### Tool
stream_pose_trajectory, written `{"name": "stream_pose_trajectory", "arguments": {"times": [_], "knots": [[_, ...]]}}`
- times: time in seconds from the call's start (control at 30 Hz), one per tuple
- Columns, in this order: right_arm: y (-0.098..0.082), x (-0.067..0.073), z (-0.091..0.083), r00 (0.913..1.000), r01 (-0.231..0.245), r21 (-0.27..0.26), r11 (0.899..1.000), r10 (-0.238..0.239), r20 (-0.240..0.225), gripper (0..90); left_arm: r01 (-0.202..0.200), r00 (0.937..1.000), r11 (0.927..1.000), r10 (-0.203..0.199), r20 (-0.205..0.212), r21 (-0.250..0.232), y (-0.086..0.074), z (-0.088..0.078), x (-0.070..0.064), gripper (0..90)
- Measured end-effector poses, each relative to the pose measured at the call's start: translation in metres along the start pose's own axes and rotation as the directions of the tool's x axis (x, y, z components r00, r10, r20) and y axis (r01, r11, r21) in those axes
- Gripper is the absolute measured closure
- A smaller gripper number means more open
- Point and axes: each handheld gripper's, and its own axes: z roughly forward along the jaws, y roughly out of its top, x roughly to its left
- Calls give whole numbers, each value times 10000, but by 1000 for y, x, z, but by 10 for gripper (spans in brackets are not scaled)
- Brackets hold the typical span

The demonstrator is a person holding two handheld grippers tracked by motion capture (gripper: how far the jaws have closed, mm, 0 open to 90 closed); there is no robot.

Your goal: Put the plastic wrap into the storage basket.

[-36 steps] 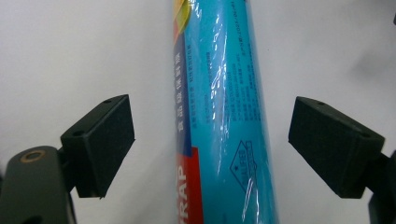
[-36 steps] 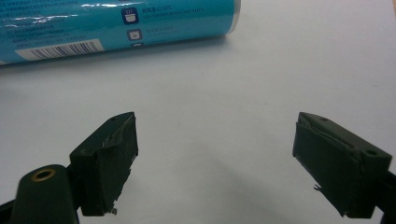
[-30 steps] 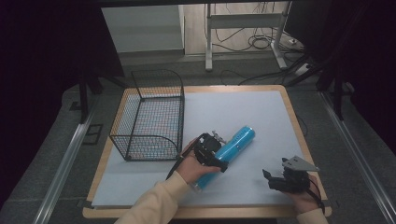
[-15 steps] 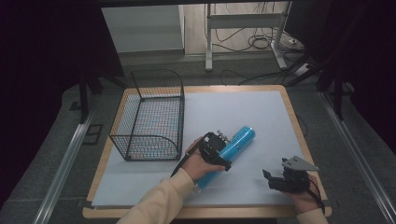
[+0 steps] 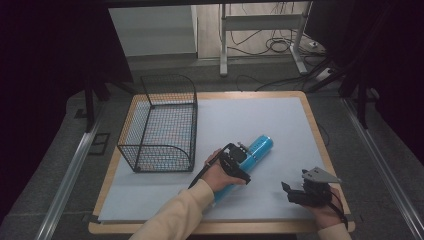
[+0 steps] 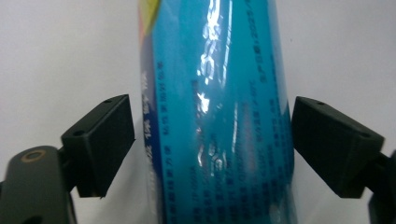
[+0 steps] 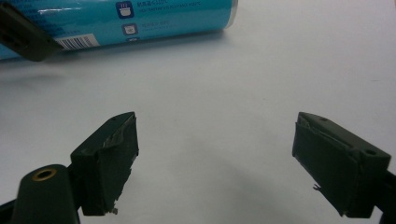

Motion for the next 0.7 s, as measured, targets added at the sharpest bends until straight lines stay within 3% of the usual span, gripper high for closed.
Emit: {"name": "stream_pose_trajectory", "arguments": {"times": [0.1, 0.17, 0.3, 0.7], "knots": [[0, 0, 0, 10000, 12, 10, 10000, -12, 0, 147, -82, 9999, 9989, 85, -56, 470, 1, 3, 2, 183], [0, 0, 0, 10000, 20, 14, 10000, -20, -3, 147, -17, 10000, 9986, 21, -87, 528, 2, 5, 2, 202], [0, 0, 1, 10000, 27, 40, 10000, -27, -17, 147, -71, 9998, 9959, 54, 193, 901, 4, 6, 4, 270], [0, -1, 1, 10000, -15, 18, 10000, 15, 6, 147, 201, 9973, 9924, -285, 680, 1212, 8, 5, 9, 310]]}}
